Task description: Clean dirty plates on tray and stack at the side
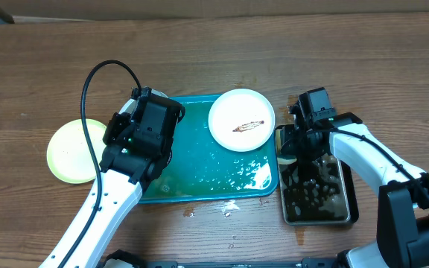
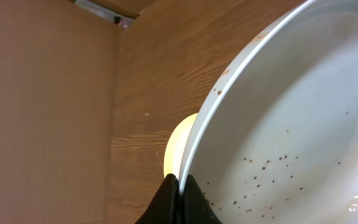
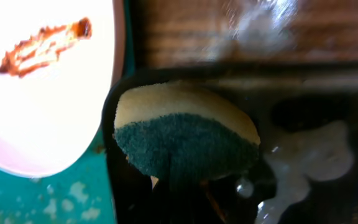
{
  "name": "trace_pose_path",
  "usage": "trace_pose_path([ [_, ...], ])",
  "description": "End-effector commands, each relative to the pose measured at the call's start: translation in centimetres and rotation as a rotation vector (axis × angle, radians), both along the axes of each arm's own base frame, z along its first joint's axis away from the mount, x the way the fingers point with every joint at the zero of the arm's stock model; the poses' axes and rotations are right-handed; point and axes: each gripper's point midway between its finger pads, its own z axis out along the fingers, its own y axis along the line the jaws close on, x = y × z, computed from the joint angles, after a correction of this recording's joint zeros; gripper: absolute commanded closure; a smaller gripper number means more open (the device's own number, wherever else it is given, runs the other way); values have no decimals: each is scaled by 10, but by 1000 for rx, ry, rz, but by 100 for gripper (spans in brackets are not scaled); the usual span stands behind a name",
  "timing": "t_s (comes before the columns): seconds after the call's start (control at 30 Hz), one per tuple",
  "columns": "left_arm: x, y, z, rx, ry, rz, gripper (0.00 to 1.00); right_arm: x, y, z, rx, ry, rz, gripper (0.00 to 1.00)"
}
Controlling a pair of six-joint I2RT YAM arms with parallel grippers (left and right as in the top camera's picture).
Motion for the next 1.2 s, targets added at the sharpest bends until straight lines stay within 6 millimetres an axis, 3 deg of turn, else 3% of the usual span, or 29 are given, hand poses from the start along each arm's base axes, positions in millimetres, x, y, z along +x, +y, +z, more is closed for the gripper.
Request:
trace_pose_path([
  [0.0, -2, 3, 15, -13, -54, 32, 96, 11, -10, 5, -57, -63, -18, 96],
  [0.27, -12, 2, 2, -95, -40, 82, 96, 38, -5, 12, -35, -173, -24, 96],
  [0.63, -19, 6, -2, -100, -22, 109, 96, 69, -3, 6, -41, -272, -42, 96],
  [0.87, -19, 6, -2, -100, -21, 109, 96, 79, -9, 51, -72, -334, -62, 96],
  [1.0, -19, 4, -4, -111, -15, 103, 96, 65, -15, 68, -98, -292, -65, 96],
  [1.17, -20, -1, -8, -147, -3, 93, 96, 11, -28, 44, -153, -52, -80, 96],
])
